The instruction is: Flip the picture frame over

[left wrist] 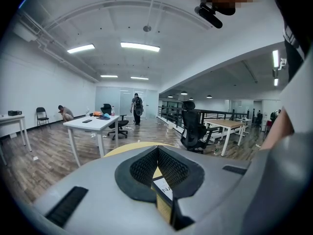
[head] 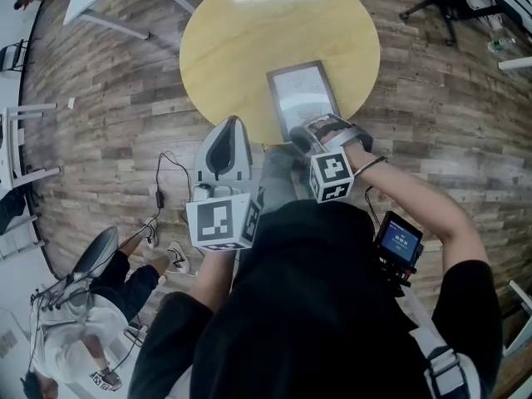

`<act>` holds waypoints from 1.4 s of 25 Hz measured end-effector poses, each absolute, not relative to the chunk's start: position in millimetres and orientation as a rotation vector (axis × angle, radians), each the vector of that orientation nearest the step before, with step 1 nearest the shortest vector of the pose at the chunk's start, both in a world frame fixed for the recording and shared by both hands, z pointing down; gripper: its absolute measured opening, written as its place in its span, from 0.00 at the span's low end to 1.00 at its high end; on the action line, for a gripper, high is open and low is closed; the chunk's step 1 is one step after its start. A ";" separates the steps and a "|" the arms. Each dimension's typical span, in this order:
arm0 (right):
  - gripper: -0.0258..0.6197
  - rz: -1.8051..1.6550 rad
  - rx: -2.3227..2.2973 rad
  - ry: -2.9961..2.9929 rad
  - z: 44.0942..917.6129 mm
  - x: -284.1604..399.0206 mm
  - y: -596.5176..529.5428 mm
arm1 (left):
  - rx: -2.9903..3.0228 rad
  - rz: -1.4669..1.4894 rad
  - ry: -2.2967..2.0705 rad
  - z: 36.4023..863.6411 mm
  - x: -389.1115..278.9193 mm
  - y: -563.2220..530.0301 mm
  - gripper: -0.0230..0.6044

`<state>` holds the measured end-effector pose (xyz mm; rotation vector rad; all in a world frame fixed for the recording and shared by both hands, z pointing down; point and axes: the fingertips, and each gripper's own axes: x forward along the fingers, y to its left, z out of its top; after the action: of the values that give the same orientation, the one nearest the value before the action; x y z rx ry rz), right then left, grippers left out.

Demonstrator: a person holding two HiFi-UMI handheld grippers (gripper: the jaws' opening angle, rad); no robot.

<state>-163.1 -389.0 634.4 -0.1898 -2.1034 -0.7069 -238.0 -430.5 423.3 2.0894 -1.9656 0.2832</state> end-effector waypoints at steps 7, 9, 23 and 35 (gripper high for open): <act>0.18 -0.462 -0.098 -2.346 564.2 -182.5 -411.0 | 2.086 0.256 -2.009 412.7 -253.2 -428.7 0.07; 0.18 -0.280 -0.050 -2.453 542.3 -190.1 -420.5 | 2.083 0.253 -2.024 410.2 -258.7 -428.5 0.07; 0.18 1.159 0.488 -2.842 482.8 -138.3 -519.9 | 2.129 0.265 -2.020 398.1 -262.2 -432.4 0.07; 0.16 1.131 0.878 -2.482 580.7 -60.2 -530.0 | 2.165 0.299 -1.969 406.8 -234.8 -436.4 0.07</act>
<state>-60.2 -530.0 580.7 0.8778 -2.4816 1.1308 -234.8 -436.4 406.8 2.1647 -1.9695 0.2985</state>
